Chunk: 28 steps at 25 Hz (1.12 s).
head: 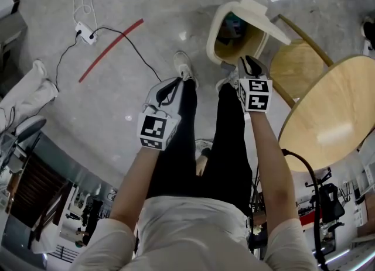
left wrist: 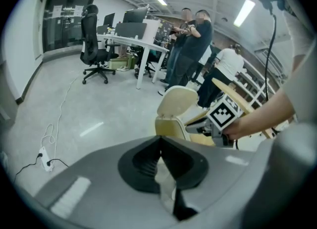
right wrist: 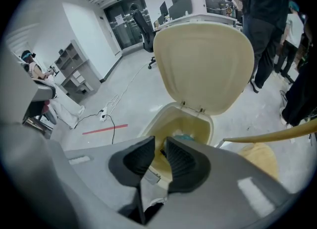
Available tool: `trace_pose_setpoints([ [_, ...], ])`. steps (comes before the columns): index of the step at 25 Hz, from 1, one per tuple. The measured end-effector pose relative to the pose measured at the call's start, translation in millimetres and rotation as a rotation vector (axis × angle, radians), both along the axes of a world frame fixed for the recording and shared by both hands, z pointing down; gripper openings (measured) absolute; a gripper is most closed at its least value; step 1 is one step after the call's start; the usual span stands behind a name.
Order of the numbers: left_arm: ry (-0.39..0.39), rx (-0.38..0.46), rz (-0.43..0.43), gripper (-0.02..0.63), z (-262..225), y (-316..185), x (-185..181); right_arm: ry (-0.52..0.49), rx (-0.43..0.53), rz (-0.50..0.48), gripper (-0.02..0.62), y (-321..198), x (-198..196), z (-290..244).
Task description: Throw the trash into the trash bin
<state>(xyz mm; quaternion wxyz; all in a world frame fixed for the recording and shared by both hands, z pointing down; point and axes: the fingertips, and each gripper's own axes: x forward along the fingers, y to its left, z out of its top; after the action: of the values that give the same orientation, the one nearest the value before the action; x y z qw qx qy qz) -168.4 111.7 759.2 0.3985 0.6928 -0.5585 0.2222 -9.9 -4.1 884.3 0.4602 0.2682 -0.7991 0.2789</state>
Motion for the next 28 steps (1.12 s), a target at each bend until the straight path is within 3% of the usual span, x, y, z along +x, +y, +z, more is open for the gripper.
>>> trace_pose_setpoints([
  [13,-0.012,0.044,0.035,0.005,-52.0,-8.9,12.9,-0.028,0.057,0.008,0.004,5.3,9.1,-75.1],
  [28,0.003,0.066,0.056,0.005,-107.9,-6.9,33.2,-0.085,0.090,-0.018,0.002,21.3,17.2,-150.6],
])
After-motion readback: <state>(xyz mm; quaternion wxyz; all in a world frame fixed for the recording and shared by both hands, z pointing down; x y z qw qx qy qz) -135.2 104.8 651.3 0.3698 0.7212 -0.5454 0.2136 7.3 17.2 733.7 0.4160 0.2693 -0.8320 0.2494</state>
